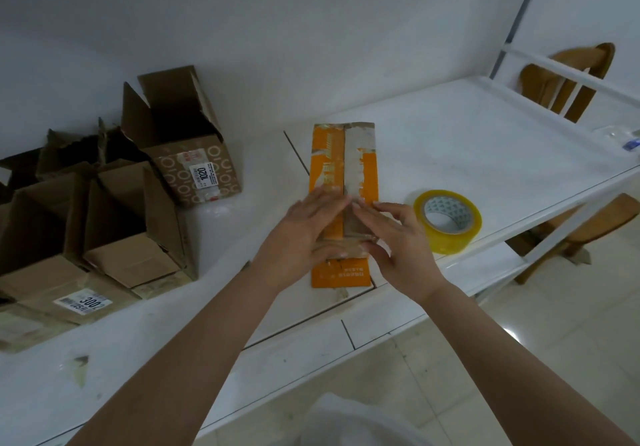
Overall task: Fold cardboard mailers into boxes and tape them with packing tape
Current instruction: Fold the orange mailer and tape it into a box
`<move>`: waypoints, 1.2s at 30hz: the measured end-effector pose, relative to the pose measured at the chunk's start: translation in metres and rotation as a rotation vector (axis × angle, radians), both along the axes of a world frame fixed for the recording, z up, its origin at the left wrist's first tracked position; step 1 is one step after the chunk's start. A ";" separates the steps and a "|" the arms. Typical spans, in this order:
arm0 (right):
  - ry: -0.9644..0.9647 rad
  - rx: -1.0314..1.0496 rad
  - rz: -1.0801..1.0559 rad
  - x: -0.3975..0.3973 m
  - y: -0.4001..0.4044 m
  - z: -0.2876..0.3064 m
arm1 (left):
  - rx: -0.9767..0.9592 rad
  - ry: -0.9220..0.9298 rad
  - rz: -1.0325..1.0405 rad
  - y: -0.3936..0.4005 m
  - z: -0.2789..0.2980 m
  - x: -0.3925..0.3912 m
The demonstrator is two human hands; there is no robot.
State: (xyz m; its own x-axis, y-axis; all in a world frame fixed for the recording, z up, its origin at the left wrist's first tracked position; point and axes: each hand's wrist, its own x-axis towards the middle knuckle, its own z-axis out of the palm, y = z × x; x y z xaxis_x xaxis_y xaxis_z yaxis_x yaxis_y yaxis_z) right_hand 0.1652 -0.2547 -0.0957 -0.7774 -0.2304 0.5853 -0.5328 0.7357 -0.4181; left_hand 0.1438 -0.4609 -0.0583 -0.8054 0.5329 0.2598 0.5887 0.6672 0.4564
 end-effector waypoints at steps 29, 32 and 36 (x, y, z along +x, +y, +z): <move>0.065 0.119 -0.227 0.017 0.008 -0.010 | 0.083 -0.043 0.022 0.005 -0.010 -0.001; -0.003 0.144 -0.066 0.015 0.029 -0.010 | 0.092 -0.050 0.015 0.004 -0.010 -0.001; -0.021 0.186 -0.082 0.001 0.042 -0.007 | 0.094 -0.048 0.017 0.005 -0.010 -0.001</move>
State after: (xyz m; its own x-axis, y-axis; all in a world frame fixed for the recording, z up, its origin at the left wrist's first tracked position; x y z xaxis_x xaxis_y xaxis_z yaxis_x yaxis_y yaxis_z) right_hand 0.1658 -0.2125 -0.1024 -0.8098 -0.2684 0.5217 -0.4604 0.8419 -0.2814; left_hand 0.1431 -0.4564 -0.0682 -0.8266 0.4942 0.2691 0.5538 0.6294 0.5452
